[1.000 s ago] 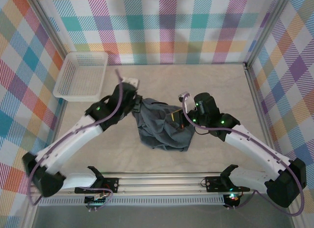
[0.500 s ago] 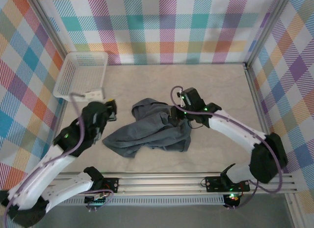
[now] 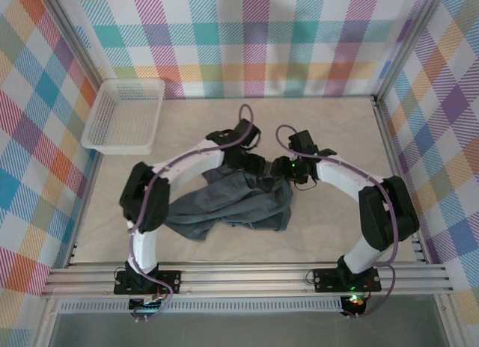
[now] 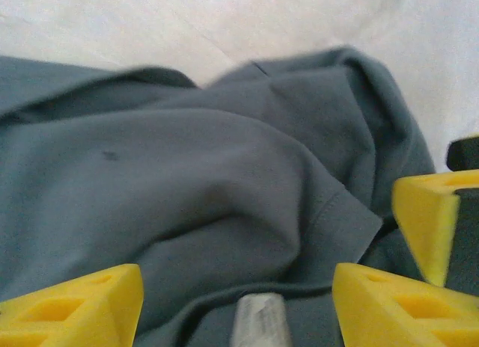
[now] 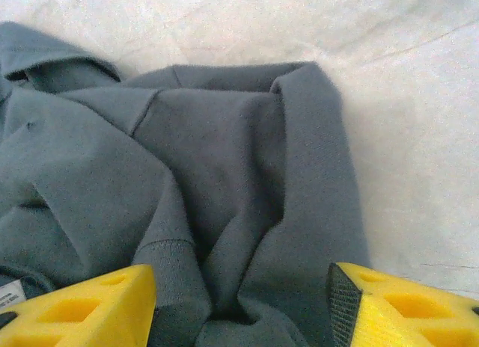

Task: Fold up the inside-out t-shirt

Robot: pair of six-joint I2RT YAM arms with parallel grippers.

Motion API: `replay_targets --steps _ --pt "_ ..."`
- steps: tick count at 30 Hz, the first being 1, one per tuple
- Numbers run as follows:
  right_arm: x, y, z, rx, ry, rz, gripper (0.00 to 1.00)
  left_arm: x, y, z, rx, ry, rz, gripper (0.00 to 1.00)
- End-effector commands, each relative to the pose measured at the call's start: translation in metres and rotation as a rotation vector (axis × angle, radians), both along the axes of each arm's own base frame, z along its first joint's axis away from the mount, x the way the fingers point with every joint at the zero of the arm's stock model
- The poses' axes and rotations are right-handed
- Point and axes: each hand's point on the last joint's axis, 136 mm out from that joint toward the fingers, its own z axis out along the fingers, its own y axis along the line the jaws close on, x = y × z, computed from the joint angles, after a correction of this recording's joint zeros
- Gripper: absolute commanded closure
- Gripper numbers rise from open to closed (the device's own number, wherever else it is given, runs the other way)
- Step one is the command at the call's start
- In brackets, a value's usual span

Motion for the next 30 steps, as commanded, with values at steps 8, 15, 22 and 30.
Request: replay_targets --steps 8,15,22,30 --pt "0.007 0.019 0.003 0.058 0.008 0.063 1.00 -0.012 0.040 0.050 -0.011 -0.070 0.057 1.00" --pt "0.029 -0.018 0.109 0.092 -0.323 -0.071 1.00 -0.015 0.110 0.192 -0.271 -0.335 0.211 1.00" --pt "-0.014 -0.028 0.109 0.162 -0.374 -0.045 1.00 -0.063 0.171 0.185 -0.246 -0.336 0.354 1.00" --pt "-0.115 0.017 0.049 0.328 -0.126 0.290 0.89 -0.121 0.202 0.093 -0.198 -0.177 0.435 0.47"
